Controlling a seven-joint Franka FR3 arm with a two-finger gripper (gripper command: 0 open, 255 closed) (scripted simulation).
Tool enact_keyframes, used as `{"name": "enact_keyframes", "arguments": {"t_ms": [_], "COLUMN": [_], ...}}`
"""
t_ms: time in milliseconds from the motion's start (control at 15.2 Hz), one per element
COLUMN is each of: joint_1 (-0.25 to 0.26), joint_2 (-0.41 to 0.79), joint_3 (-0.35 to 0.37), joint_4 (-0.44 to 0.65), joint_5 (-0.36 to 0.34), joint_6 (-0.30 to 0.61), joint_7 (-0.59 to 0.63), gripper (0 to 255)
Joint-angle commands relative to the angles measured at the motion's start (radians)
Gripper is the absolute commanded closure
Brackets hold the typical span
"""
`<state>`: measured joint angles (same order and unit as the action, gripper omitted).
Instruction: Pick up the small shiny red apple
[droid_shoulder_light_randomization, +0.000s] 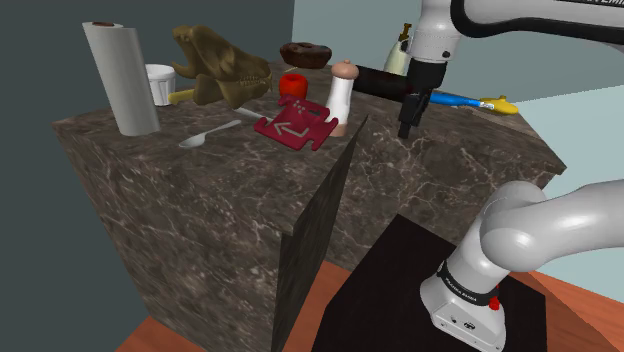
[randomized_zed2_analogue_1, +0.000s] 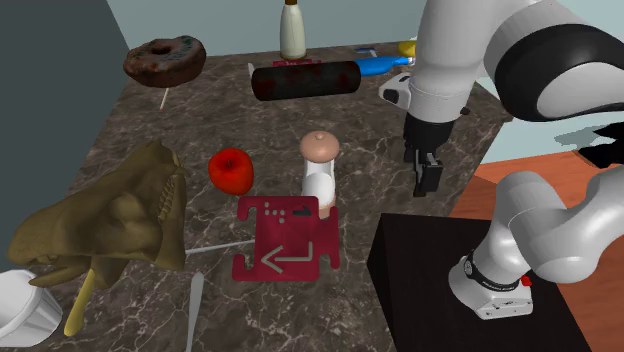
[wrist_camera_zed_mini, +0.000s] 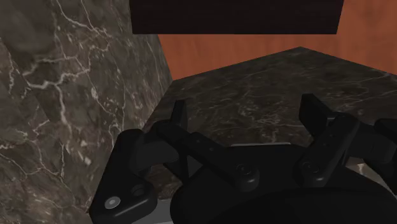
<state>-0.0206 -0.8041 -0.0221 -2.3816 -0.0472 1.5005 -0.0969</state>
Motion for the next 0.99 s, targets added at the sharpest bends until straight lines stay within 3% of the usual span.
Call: {"name": "enact_keyframes", "arguments": {"t_ms": [0,462,924], "joint_1": [0.0,0.0,-0.001], "joint_2": [0.0,0.3,0.593], "joint_3": [0.0,0.028,0.051], "joint_4": [0.0,0.234,0.532], "joint_5": [0.0,-0.006,-0.027], "joint_6": [0.0,0.054,0.036], "joint_7": [0.0,0.04,0.079], "gripper": [0,0,0]}}
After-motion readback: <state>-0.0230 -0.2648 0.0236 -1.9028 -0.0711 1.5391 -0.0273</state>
